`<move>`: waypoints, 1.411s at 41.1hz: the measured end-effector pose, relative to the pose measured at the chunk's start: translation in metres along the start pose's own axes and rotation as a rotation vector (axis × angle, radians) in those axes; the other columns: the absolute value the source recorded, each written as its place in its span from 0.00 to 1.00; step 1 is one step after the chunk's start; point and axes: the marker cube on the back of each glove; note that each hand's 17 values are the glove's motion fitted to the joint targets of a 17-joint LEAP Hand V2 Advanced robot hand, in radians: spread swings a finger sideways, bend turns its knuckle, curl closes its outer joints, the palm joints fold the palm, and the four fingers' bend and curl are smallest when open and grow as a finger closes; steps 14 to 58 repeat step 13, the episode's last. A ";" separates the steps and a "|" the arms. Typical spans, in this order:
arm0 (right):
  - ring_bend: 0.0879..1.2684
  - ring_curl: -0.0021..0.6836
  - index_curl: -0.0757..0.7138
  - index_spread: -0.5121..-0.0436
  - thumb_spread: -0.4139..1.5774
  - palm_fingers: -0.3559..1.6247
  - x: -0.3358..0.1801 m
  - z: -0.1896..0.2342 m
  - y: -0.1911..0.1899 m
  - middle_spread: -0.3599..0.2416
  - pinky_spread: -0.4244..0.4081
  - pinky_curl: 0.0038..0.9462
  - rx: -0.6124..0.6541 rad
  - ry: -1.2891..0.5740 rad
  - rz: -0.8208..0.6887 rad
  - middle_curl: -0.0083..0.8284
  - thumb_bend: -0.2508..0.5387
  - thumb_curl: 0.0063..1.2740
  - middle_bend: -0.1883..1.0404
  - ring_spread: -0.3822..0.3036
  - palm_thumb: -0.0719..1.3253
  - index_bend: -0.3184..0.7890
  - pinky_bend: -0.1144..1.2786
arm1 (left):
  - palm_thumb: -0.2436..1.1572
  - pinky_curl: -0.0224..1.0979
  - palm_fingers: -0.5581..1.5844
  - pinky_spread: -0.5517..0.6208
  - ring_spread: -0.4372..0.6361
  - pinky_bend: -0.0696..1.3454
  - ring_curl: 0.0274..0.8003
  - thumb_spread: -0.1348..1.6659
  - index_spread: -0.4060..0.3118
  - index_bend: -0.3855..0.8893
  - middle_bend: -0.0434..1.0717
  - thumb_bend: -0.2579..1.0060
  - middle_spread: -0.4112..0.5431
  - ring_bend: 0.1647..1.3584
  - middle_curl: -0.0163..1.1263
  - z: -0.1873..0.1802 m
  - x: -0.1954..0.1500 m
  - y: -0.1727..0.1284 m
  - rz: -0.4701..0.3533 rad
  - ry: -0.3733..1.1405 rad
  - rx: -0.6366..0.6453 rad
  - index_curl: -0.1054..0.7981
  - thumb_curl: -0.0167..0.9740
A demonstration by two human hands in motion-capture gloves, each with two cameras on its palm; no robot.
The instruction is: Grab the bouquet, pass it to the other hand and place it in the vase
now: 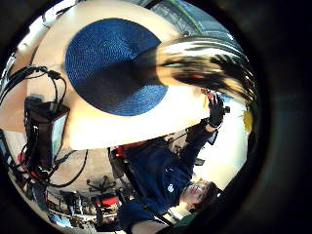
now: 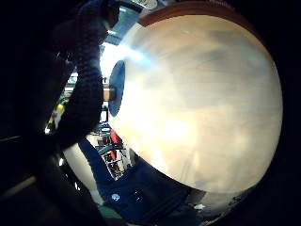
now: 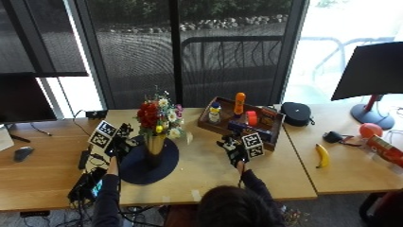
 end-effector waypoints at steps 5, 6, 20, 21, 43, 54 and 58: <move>0.08 0.55 0.71 0.58 0.75 0.50 -0.005 0.008 0.006 0.51 0.82 0.37 -0.066 -0.011 -0.095 0.43 0.30 0.38 0.28 0.51 0.70 0.49 0.22 | 0.48 0.35 0.17 0.87 0.81 0.34 0.45 0.50 0.68 0.32 0.15 0.17 0.81 0.25 0.31 -0.001 0.004 0.011 0.043 -0.033 -0.011 0.45 0.49; 0.08 0.55 0.71 0.58 0.75 0.50 -0.003 0.011 0.004 0.51 0.82 0.37 -0.067 0.001 -0.113 0.43 0.30 0.38 0.28 0.52 0.70 0.49 0.22 | 0.48 0.35 0.17 0.87 0.82 0.34 0.45 0.51 0.68 0.33 0.15 0.17 0.82 0.26 0.31 -0.003 0.006 0.012 0.048 -0.038 -0.016 0.44 0.49; 0.08 0.54 0.71 0.58 0.75 0.50 0.009 0.034 -0.007 0.52 0.82 0.37 -0.108 0.038 -0.152 0.42 0.30 0.38 0.28 0.53 0.70 0.49 0.22 | 0.48 0.35 0.17 0.90 0.89 0.36 0.44 0.52 0.72 0.34 0.17 0.17 0.88 0.29 0.28 -0.015 0.008 0.014 0.047 -0.049 -0.021 0.37 0.45; 0.08 0.54 0.71 0.58 0.75 0.50 0.009 0.034 -0.007 0.52 0.82 0.37 -0.108 0.038 -0.152 0.42 0.30 0.38 0.28 0.53 0.70 0.49 0.22 | 0.48 0.35 0.17 0.90 0.89 0.36 0.44 0.52 0.72 0.34 0.17 0.17 0.88 0.29 0.28 -0.015 0.008 0.014 0.047 -0.049 -0.021 0.37 0.45; 0.08 0.54 0.71 0.58 0.75 0.50 0.009 0.034 -0.007 0.52 0.82 0.37 -0.108 0.038 -0.152 0.42 0.30 0.38 0.28 0.53 0.70 0.49 0.22 | 0.48 0.35 0.17 0.90 0.89 0.36 0.44 0.52 0.72 0.34 0.17 0.17 0.88 0.29 0.28 -0.015 0.008 0.014 0.047 -0.049 -0.021 0.37 0.45; 0.08 0.54 0.71 0.58 0.75 0.50 0.009 0.034 -0.007 0.52 0.82 0.37 -0.108 0.038 -0.152 0.42 0.30 0.38 0.28 0.53 0.70 0.49 0.22 | 0.48 0.35 0.17 0.90 0.89 0.36 0.44 0.52 0.72 0.34 0.17 0.17 0.88 0.29 0.28 -0.015 0.008 0.014 0.047 -0.049 -0.021 0.37 0.45; 0.08 0.54 0.71 0.58 0.75 0.50 0.009 0.034 -0.007 0.52 0.82 0.37 -0.108 0.038 -0.152 0.42 0.30 0.38 0.28 0.53 0.70 0.49 0.22 | 0.48 0.35 0.17 0.90 0.89 0.36 0.44 0.52 0.72 0.34 0.17 0.17 0.88 0.29 0.28 -0.015 0.008 0.014 0.047 -0.049 -0.021 0.37 0.45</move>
